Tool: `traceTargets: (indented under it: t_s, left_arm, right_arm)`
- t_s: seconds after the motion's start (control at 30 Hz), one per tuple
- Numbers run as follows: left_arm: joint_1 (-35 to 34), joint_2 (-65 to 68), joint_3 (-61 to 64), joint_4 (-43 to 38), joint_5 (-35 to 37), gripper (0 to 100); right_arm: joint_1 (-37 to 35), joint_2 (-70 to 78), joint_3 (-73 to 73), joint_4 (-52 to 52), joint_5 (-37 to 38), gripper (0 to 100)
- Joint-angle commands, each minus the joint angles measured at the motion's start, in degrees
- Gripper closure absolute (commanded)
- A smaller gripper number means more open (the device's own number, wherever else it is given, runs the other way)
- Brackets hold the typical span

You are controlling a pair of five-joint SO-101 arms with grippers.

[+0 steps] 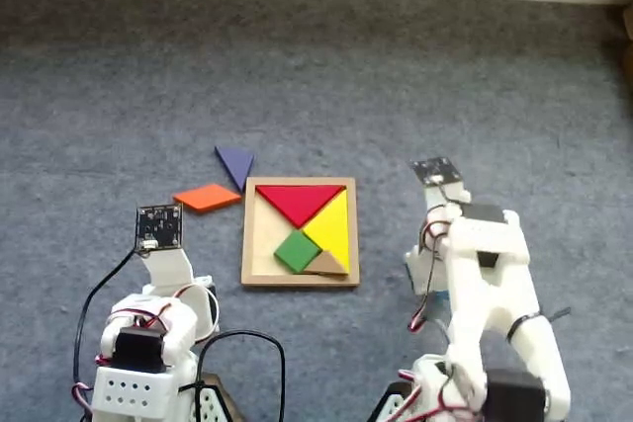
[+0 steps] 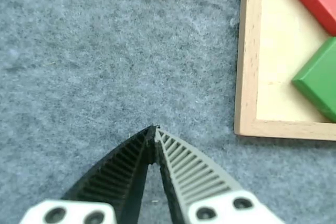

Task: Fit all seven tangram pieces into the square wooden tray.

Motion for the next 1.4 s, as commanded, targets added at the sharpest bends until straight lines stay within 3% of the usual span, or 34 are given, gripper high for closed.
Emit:
traceTargets:
  t_s: [0.0,0.27,0.5,0.77,1.37]
  left_arm:
    - [0.66,-1.63,1.1,0.18,-0.18,99]
    - [0.66,-1.63,1.1,0.18,-0.18,99]
    - [0.66,-1.63,1.1,0.18,-0.18,99]
    - [0.66,-1.63,1.1,0.18,-0.18,99]
    - [0.66,-1.63,1.1,0.18,-0.18,99]
  right_arm:
    - [-6.29,-8.4,-1.19,-0.4,0.53,89.3]
    - [-19.56,-13.85,-1.54,-0.92,1.05,89.3]
    - [-28.26,-13.85,-1.19,-10.51,22.77,89.3]
    - [-34.07,-13.76,-1.27,-17.54,39.38,89.3]
    - [-41.54,-13.58,-0.92,-26.77,57.76,89.3]
